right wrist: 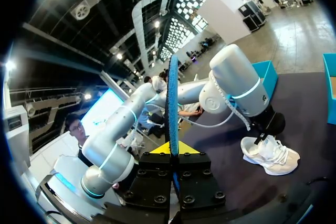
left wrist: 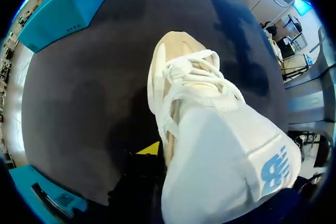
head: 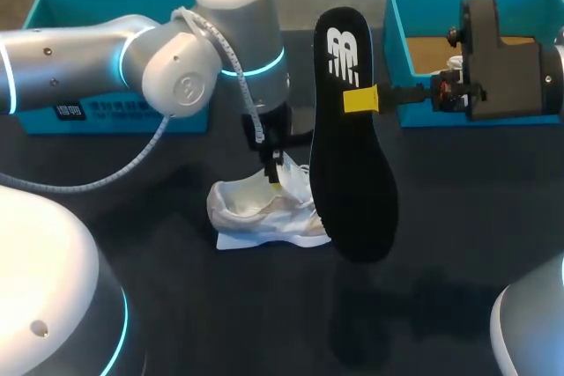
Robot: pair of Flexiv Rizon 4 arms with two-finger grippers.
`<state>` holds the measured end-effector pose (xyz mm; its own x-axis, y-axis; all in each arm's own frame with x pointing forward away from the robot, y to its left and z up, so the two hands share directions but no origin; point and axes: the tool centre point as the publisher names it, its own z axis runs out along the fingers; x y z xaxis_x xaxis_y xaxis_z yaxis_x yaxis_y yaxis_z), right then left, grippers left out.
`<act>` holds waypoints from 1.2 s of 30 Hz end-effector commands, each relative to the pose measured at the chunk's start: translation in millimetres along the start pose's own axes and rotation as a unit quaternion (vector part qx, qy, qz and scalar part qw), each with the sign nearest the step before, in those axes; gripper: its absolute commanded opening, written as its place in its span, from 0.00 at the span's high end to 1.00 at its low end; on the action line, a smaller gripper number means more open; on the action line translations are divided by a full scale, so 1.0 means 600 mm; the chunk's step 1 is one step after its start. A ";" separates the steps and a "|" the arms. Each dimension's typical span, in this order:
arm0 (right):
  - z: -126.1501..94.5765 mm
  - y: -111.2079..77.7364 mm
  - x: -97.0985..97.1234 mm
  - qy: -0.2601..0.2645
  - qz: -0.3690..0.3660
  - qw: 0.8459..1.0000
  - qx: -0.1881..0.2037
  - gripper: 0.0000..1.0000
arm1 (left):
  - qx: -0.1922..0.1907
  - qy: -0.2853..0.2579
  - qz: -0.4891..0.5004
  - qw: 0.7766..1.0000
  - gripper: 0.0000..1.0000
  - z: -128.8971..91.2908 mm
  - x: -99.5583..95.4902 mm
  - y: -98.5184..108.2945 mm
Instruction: Take the shoe out of the shoebox, open the shoe tongue, remove and reinsert the insole, then place the shoe into the shoebox
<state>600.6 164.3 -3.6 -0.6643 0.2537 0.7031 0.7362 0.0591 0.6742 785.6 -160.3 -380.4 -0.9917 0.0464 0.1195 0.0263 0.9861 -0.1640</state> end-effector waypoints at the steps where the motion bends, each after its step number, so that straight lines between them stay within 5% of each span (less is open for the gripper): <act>1: 0.007 -0.007 0.015 -0.006 0.000 1.000 -0.006 1.00 | 0.009 0.019 0.028 0.999 1.00 -0.014 -0.002 0.004; 14: 0.007 -0.007 0.015 -0.006 0.000 1.000 -0.006 1.00 | -0.023 0.081 0.153 0.985 1.00 -0.068 0.000 0.003; 32: 0.007 -0.007 0.015 -0.006 0.000 1.000 -0.006 1.00 | -0.024 0.089 0.117 0.989 1.00 -0.012 -0.002 0.002; 33: 0.007 -0.007 0.015 -0.006 0.000 1.000 -0.006 1.00 | -0.025 0.088 0.117 0.989 0.99 -0.012 -0.001 0.002; 34: 0.007 -0.007 0.015 -0.006 0.000 1.000 -0.006 1.00 | -0.025 0.088 0.117 0.989 0.78 -0.013 0.000 0.002; 36: 0.007 -0.007 0.015 -0.006 0.000 1.000 -0.006 1.00 | -0.026 0.084 0.116 0.989 0.60 -0.016 0.001 0.002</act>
<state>600.5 164.4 -3.7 -0.6642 0.2536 0.7032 0.7362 0.0586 0.6742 787.2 -158.0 -372.6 -0.9222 0.2949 0.2501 0.2610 0.9520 -0.1599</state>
